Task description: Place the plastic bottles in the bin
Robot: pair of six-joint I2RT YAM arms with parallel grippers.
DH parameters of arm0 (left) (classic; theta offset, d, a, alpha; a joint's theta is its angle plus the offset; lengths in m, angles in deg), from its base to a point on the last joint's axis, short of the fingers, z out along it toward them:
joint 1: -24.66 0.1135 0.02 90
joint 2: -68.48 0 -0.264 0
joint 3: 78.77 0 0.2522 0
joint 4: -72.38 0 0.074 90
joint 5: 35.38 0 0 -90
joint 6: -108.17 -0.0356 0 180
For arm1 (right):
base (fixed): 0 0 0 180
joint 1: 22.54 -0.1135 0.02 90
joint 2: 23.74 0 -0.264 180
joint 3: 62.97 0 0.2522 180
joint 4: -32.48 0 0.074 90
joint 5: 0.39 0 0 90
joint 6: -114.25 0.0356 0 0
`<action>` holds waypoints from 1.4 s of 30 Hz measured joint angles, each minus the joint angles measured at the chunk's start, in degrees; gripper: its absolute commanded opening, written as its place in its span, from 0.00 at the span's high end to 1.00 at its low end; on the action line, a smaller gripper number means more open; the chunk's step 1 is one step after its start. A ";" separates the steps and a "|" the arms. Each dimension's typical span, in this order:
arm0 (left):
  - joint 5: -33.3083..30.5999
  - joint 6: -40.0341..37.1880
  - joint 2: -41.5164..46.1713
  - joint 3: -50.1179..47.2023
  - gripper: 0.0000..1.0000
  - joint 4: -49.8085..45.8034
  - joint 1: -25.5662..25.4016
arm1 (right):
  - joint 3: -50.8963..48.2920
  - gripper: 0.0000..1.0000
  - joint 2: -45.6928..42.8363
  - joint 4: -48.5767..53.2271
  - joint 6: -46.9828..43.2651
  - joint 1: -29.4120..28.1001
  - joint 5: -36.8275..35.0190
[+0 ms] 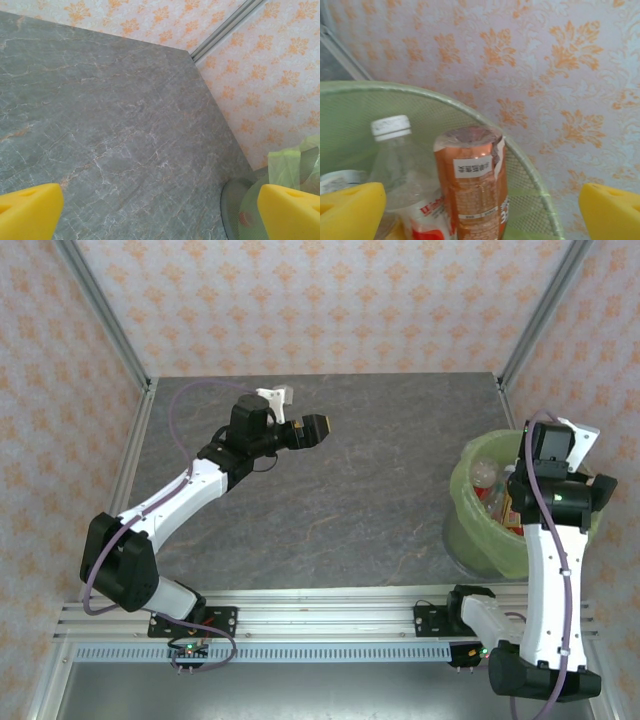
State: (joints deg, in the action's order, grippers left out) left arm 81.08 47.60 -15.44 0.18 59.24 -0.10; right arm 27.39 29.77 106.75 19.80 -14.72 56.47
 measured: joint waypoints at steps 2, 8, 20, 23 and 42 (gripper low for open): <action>-0.59 0.13 0.00 0.00 0.00 -0.17 0.02 | 1.57 0.01 -0.07 0.55 0.85 0.00 2.21; -4.48 0.17 0.76 -0.13 0.00 -1.16 0.87 | 3.39 0.01 -2.16 0.52 3.37 -0.07 12.98; -18.86 1.64 11.56 -5.95 0.00 -2.86 3.89 | -1.36 0.01 -6.01 -15.45 10.49 -5.84 46.82; -21.31 2.10 12.61 -6.82 0.00 -4.13 4.33 | -3.85 0.01 -4.76 -19.54 12.20 -9.49 51.36; -36.37 6.69 12.74 -7.67 0.00 -11.96 7.23 | -28.63 0.01 13.64 -44.65 7.45 -36.94 36.92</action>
State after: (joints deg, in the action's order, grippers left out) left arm 44.71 54.29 -2.69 -7.49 47.29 7.14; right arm -1.24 43.41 62.10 27.26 -51.66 93.38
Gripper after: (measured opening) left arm 0.999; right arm 0.992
